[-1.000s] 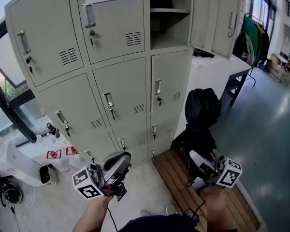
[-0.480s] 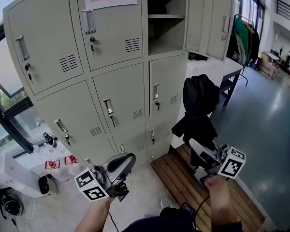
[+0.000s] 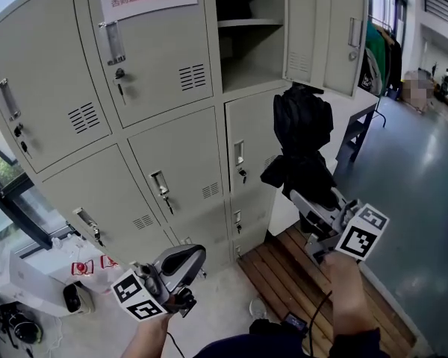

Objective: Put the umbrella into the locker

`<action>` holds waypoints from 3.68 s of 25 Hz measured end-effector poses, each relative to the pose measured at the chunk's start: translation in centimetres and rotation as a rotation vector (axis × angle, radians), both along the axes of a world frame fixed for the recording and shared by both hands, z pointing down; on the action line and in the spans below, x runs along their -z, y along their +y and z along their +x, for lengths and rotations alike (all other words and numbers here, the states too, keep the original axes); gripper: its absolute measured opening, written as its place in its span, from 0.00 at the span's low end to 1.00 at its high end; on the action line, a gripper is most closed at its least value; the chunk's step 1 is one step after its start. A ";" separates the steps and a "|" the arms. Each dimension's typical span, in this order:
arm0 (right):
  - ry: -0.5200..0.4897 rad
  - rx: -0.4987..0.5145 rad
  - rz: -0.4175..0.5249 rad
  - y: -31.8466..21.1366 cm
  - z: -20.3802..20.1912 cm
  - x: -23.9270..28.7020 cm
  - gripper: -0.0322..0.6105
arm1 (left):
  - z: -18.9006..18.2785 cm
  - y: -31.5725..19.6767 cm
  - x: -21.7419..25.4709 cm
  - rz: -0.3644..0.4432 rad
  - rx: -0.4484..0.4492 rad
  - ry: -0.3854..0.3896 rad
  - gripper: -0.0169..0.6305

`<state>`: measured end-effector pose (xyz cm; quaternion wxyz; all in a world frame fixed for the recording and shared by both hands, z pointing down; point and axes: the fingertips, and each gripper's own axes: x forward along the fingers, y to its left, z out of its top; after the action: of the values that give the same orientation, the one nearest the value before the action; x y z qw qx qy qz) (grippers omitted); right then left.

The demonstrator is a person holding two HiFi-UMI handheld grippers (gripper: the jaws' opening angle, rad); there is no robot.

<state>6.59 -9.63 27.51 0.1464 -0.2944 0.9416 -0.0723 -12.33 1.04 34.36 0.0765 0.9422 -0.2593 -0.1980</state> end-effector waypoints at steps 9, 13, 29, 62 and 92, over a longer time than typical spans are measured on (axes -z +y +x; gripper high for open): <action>0.281 -0.128 0.202 -12.1 1.6 5.0 0.37 | 3.9 -9.9 1.9 0.042 0.027 -0.059 0.03; 0.412 -0.169 0.282 -17.5 2.0 6.9 0.37 | 5.5 -14.7 2.6 0.043 0.052 -0.048 0.03; 0.983 -0.400 0.374 -32.0 -0.8 11.8 0.37 | 5.0 -21.6 2.5 0.061 -0.010 -0.033 0.03; 1.138 -0.300 -0.078 -49.9 -10.2 8.5 0.37 | -2.6 -21.3 1.0 0.056 -0.057 -0.035 0.03; 0.973 -0.236 -0.035 -46.9 -10.8 10.6 0.47 | -1.5 -20.3 1.1 0.034 -0.074 -0.032 0.03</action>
<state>-4.21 -56.51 16.95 -0.3073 -0.4008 0.8598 0.0747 -13.85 -19.29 33.30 0.0637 0.9554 -0.2220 -0.1842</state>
